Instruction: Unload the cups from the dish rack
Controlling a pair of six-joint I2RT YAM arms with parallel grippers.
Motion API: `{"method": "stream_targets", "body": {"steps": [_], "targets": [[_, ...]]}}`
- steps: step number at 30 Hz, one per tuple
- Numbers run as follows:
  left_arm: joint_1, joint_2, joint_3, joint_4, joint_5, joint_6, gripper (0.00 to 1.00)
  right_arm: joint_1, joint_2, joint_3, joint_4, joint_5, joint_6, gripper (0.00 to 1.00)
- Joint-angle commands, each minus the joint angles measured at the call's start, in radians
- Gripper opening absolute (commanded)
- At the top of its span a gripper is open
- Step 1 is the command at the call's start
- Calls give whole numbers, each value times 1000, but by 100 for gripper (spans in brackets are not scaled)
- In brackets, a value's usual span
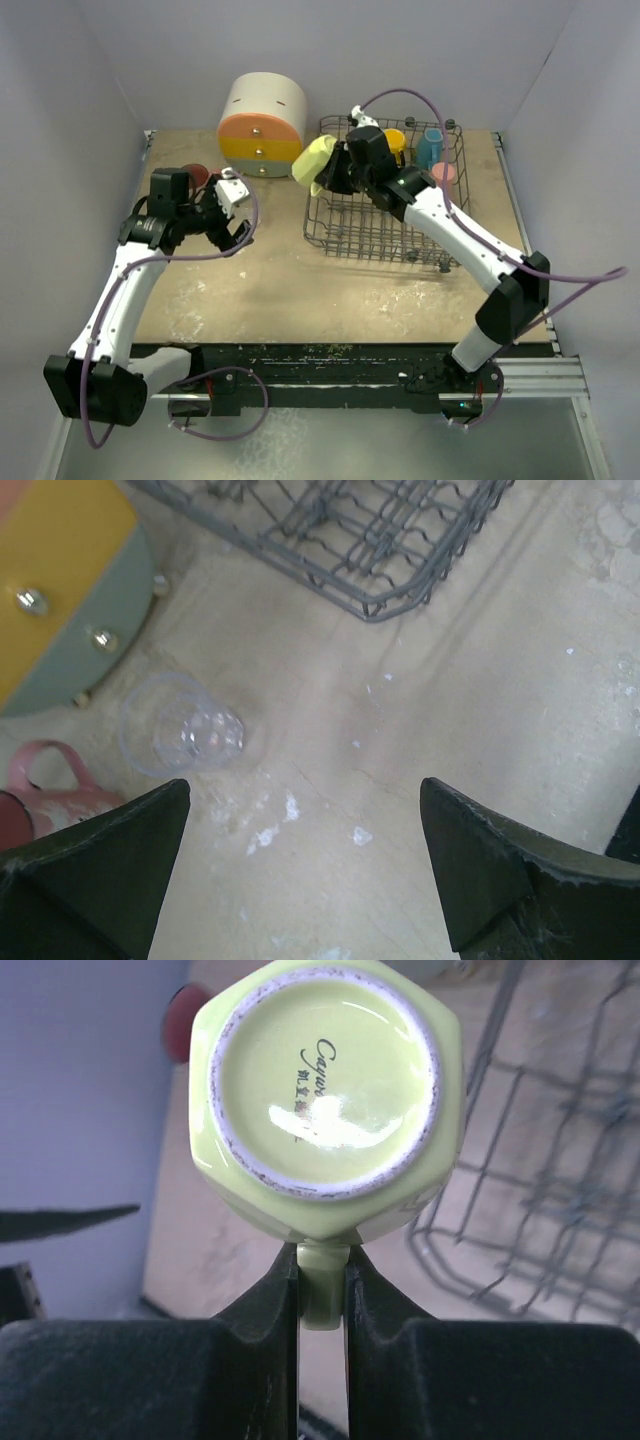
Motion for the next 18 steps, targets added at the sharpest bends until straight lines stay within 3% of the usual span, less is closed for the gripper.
{"method": "stream_targets", "body": {"steps": [1,7,12,18], "targets": [[0,-117,-43,153,164,150,99,22,-154,-158,336,-278,233,0],[0,-233,-115,218,260,250,99,74,-254,-429,724,-438,501,0],[0,-281,-114,218,302,265,99,128,-249,-614,1145,-509,732,0],[0,-345,-93,164,352,340,98,193,-233,-701,1378,-498,862,0]]}}
